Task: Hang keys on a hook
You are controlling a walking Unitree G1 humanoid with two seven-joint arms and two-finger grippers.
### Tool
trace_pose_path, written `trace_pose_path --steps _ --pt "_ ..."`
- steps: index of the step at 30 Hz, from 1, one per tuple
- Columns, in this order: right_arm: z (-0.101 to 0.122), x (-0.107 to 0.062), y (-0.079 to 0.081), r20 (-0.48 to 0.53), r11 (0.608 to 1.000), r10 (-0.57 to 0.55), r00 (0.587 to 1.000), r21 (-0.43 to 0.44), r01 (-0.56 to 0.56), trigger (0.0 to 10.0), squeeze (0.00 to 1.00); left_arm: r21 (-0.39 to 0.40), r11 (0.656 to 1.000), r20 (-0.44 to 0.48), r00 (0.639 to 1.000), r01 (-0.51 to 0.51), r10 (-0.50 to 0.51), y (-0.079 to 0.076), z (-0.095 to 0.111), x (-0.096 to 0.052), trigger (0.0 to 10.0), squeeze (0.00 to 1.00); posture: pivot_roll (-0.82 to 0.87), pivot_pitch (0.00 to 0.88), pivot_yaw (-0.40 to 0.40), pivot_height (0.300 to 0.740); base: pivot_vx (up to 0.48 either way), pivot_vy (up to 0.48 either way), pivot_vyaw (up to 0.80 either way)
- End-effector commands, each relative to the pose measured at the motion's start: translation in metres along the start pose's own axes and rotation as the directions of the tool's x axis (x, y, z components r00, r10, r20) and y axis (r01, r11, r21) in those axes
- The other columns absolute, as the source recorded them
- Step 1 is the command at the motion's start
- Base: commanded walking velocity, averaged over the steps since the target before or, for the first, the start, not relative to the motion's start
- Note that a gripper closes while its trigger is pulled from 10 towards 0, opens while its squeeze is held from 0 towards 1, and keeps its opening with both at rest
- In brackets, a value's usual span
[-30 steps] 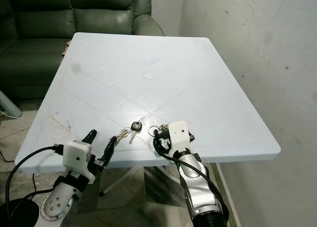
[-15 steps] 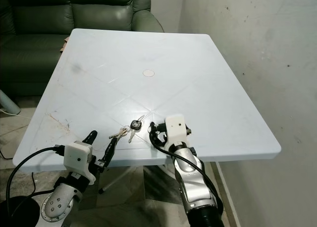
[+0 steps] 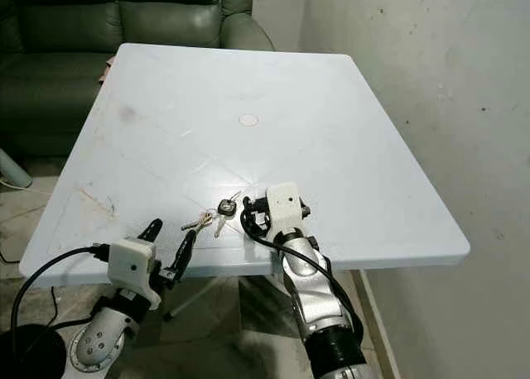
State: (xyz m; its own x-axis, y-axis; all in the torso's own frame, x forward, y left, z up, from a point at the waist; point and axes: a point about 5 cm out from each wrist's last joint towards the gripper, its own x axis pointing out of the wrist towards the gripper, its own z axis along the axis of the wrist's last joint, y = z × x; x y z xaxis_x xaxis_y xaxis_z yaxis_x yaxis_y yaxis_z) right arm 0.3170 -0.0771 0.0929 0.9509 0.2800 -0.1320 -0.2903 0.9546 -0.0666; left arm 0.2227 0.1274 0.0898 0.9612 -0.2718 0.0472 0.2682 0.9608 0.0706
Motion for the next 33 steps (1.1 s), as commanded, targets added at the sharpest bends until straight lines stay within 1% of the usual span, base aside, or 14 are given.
trace_pose_path --steps 1,2,4,5,6,9,10,16,17,33 --pt "-0.004 0.001 0.002 -0.023 1.000 0.016 1.000 -0.003 -0.016 9.1 0.00 0.011 1.000 0.003 1.000 -0.006 0.005 -0.001 0.002 -0.002 10.0 0.00 -0.01 0.106 -0.086 0.740 0.000 0.000 0.00" --pt "-0.005 0.000 0.003 -0.025 1.000 0.019 1.000 -0.011 -0.019 8.3 0.00 0.011 1.000 0.003 1.000 -0.006 0.006 -0.001 0.002 -0.003 10.0 0.00 -0.01 0.106 -0.086 0.740 0.000 0.000 0.00" --pt "-0.009 -0.001 0.003 -0.035 0.999 0.022 0.999 -0.026 -0.023 7.2 0.00 0.011 1.000 0.001 1.000 -0.008 0.008 -0.002 0.001 -0.003 10.0 0.00 -0.01 0.110 -0.088 0.740 0.000 0.000 0.00" --pt "-0.010 -0.002 0.003 -0.034 0.999 0.022 0.999 -0.029 -0.023 5.2 0.00 0.011 1.000 0.001 1.000 -0.009 0.009 -0.002 0.002 -0.003 10.0 0.00 -0.01 0.113 -0.088 0.740 0.000 0.000 0.00" --pt "-0.012 -0.002 0.002 -0.044 0.999 0.021 0.999 -0.030 -0.022 4.5 0.00 0.012 1.000 0.002 1.000 -0.012 0.012 -0.001 0.002 -0.003 10.0 0.00 -0.01 0.115 -0.088 0.740 0.000 0.000 0.00" --pt "-0.013 -0.003 0.002 -0.050 0.999 0.018 0.999 -0.035 -0.019 4.5 0.00 0.011 1.000 0.002 1.000 -0.013 0.013 -0.001 0.002 -0.003 10.0 0.00 -0.01 0.115 -0.088 0.740 0.000 0.000 0.00" --pt "-0.014 -0.003 0.001 -0.047 0.999 0.019 0.999 -0.033 -0.021 1.0 0.00 0.012 1.000 0.002 1.000 -0.013 0.013 -0.001 0.002 -0.002 10.0 0.00 -0.01 0.117 -0.086 0.740 0.000 0.000 0.00" --pt "-0.014 -0.003 0.000 -0.043 0.999 0.022 0.999 -0.031 -0.023 1.0 0.00 0.013 1.000 0.001 1.000 -0.015 0.015 -0.001 0.002 -0.002 10.0 0.00 -0.01 0.117 -0.086 0.740 0.000 0.000 0.00" --pt "-0.013 -0.003 -0.002 -0.032 0.999 0.008 0.999 -0.037 -0.009 0.0 0.00 0.015 1.000 0.003 1.000 -0.013 0.013 -0.001 0.002 -0.001 10.0 0.00 -0.02 0.117 -0.084 0.740 0.000 0.000 0.00" --pt "-0.013 -0.004 -0.007 -0.018 0.999 -0.021 1.000 -0.049 0.020 0.0 0.00 0.036 0.999 0.011 1.000 -0.008 0.008 0.000 0.004 0.004 10.0 0.00 -0.03 0.109 -0.079 0.740 0.000 0.000 0.00"
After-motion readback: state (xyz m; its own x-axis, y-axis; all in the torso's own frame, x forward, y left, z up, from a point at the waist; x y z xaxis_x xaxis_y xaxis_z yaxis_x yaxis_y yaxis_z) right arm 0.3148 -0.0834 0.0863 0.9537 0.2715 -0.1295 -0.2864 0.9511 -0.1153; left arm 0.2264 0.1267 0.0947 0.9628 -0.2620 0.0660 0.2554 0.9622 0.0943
